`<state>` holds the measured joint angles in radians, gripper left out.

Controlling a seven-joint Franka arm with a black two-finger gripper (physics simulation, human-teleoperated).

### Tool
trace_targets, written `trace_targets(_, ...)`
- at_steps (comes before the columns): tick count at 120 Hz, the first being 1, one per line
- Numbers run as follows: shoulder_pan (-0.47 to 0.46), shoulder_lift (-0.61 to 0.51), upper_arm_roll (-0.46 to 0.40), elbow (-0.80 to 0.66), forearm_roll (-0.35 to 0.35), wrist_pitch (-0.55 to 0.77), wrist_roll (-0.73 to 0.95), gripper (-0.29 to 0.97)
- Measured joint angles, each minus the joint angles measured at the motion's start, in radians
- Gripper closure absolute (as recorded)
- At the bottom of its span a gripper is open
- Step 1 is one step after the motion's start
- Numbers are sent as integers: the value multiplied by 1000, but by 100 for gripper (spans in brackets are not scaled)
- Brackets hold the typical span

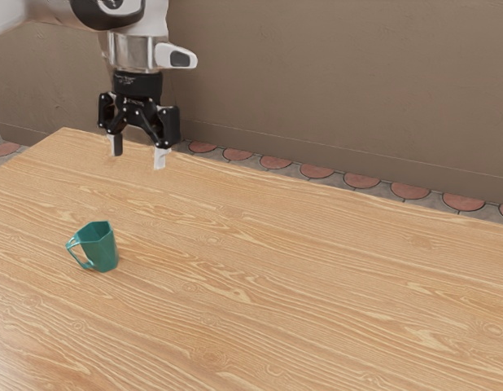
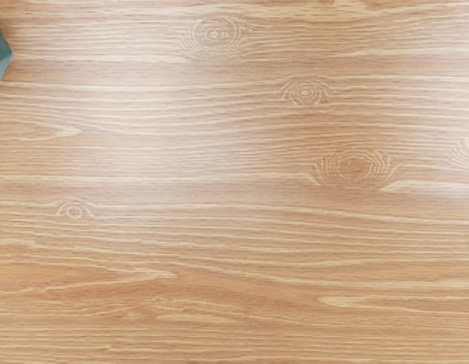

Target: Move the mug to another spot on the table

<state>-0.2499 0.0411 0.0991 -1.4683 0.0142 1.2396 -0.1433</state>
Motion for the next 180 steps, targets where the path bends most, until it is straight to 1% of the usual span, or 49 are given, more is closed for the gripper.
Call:
trace_targets(9,-74,-9,22,-20,3,57,0,0)
trace_targets(23,-132,-20,-17,-20,9,105,6,0)
trace_targets(29,-164,-41,-29,-30,12,121,14,0)
trace_targets(37,-191,-75,-58,-34,-18,114,27,0)
trace_targets(41,-211,-87,-63,-34,-20,109,55,0)
trace_targets(46,-230,-95,-65,-35,3,104,121,0)
trace_targets(51,-231,-103,-66,-39,22,100,207,0)
trace_targets(59,-196,-124,-64,-64,42,113,381,0)
trace_targets(67,-156,-144,-53,-84,46,149,578,0)
trace_targets(73,-146,-171,-36,-121,48,173,717,0)
trace_targets(86,-144,-278,28,-272,50,234,1012,0)
trace_targets(94,-126,-349,49,-346,51,261,1177,0)
trace_targets(101,-91,-418,78,-439,50,291,1307,0)
trace_targets(111,-1,-486,124,-579,34,357,1471,0)
trace_targets(121,67,-550,139,-657,17,399,1613,0)
trace_targets(127,103,-582,165,-709,8,428,1682,0)
trace_targets(135,131,-599,210,-749,-7,468,1760,0)
trace_targets(141,145,-610,221,-766,-16,492,1814,0)
trace_targets(147,168,-635,227,-820,-20,531,1857,0)
trace_targets(153,197,-648,253,-862,-22,571,1890,0)
trace_targets(161,231,-628,275,-885,-24,617,1916,0)
trace_targets(170,275,-620,277,-891,-26,649,1923,0)
trace_targets(180,337,-615,275,-865,-27,630,1899,0)
